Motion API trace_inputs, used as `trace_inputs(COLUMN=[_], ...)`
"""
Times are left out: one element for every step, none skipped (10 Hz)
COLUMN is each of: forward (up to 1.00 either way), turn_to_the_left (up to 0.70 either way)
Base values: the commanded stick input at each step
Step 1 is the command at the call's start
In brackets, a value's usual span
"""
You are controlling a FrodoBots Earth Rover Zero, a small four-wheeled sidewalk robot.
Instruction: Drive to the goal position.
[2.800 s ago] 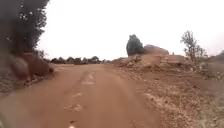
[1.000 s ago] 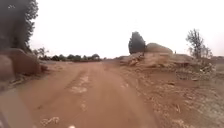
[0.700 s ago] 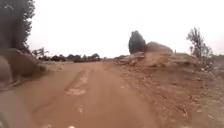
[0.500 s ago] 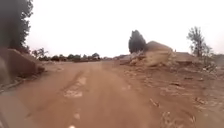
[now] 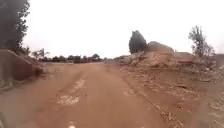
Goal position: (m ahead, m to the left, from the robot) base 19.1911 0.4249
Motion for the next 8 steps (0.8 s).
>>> trace_inputs(forward=[0.50, 0.50, 0.50, 0.50, 0.50, 0.50, 0.50, 0.50], turn_to_the_left=[0.00, 0.00, 0.00, 0.00, 0.00, 0.00, 0.00, 0.00])
